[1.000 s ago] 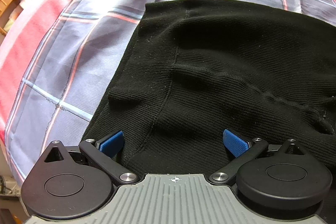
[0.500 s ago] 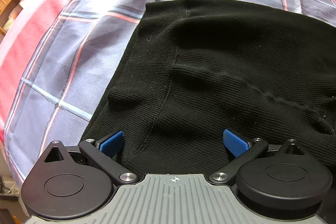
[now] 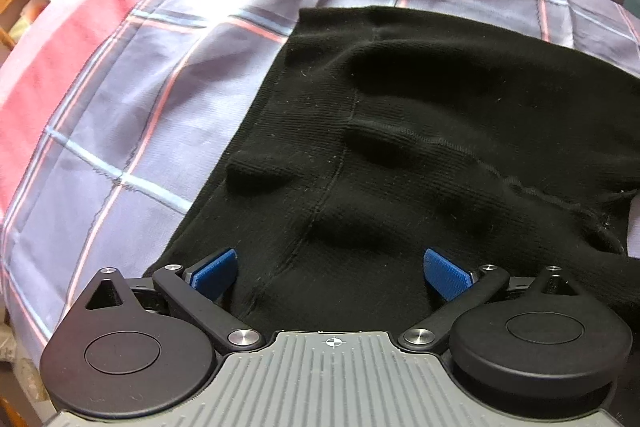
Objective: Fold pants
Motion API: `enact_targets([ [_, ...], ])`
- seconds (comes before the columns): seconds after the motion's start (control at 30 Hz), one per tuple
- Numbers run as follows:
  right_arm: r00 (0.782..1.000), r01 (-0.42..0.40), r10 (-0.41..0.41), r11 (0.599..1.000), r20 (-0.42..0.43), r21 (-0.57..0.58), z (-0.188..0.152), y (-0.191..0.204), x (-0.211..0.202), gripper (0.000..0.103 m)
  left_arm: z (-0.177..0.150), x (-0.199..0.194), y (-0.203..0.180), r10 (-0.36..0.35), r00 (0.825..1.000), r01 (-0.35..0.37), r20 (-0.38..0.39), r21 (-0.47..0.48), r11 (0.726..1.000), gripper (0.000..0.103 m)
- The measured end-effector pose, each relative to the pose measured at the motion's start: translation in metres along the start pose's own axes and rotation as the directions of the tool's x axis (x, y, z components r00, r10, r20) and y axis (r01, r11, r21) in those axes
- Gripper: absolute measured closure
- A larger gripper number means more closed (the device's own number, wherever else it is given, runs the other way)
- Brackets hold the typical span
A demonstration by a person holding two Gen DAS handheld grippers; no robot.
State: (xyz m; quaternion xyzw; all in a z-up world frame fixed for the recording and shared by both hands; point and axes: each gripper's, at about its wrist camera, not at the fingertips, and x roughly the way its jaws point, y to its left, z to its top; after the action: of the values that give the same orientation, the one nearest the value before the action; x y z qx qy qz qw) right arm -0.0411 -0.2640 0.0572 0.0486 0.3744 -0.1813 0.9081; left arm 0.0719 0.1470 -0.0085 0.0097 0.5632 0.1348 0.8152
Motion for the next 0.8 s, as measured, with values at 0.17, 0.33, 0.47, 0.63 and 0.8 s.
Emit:
enact_targets([
  [0.17,0.911,-0.412,0.398,0.871,-0.107,-0.266,0.026,0.117,0.023,0.057,-0.014,-0.011,0.012,-0.013,1.000,0.014,0.017,-0.035,0.999,0.000],
  [0.33,0.734,-0.667,0.622,0.587,-0.271,-0.459,0.039,0.254,0.035,0.062,-0.032,-0.006,0.024,-0.022,0.999,0.023,0.030,-0.046,0.999,0.000],
  [0.47,0.630,-0.743,0.680,0.386,-0.375,-0.546,0.031,0.354,0.040,0.064,-0.036,-0.006,0.025,-0.024,0.999,0.026,0.044,-0.057,0.998,0.000],
  [0.63,0.618,-0.759,0.634,0.327,-0.465,-0.563,0.009,0.455,0.072,0.072,-0.043,-0.010,0.026,-0.031,0.997,0.035,0.074,-0.058,0.998,0.000],
  [0.8,0.625,-0.770,0.624,0.395,-0.468,-0.501,0.008,0.490,0.089,0.073,-0.045,-0.011,0.028,-0.036,0.996,0.041,0.078,-0.063,0.997,0.000],
])
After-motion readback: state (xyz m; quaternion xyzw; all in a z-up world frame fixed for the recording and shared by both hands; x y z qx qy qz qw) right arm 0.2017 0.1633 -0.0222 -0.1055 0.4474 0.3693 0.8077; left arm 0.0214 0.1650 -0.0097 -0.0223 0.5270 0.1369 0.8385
